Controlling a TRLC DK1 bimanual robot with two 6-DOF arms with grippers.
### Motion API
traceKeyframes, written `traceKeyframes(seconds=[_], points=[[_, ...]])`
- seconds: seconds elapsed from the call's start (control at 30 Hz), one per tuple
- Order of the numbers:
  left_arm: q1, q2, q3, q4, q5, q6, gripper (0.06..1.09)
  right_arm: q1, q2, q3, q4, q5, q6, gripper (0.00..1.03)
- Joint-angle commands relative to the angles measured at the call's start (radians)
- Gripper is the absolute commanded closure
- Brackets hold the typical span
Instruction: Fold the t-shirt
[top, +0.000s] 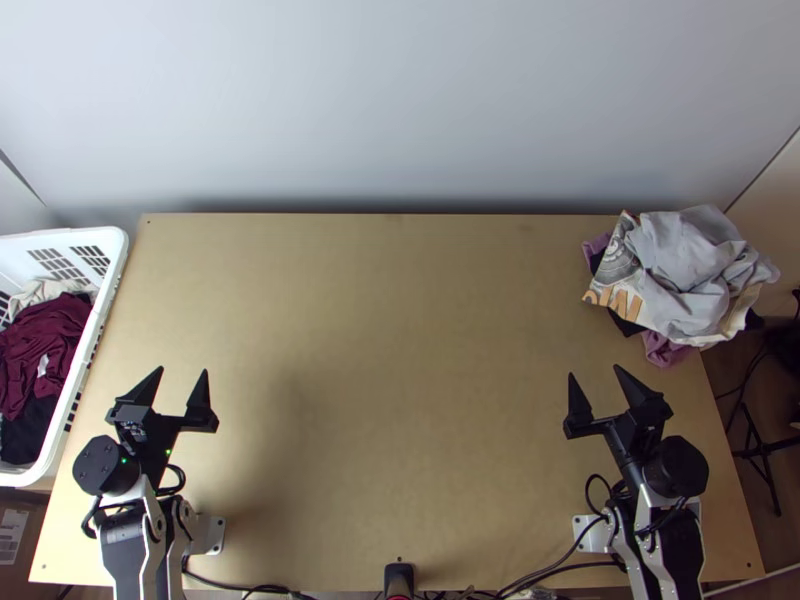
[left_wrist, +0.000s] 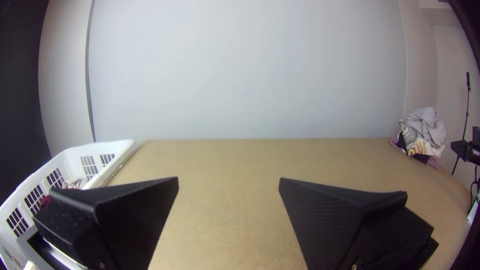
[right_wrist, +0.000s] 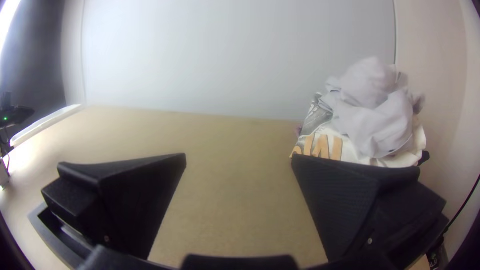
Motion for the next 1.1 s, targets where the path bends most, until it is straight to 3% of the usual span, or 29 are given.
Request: traceKeyframes(seconds=[0.0,1.07], points=[[0.000,0.000,0.000,0.000,0.000,0.000,0.11,0.001,0.000,0.001,0.000,0.000,0.001,0.04],[-0.066,-0.001,0.002,0.003,0.002,0.002,0.11,0.013,0.000,0.000,0.002,-0.002,0.016,0.05]])
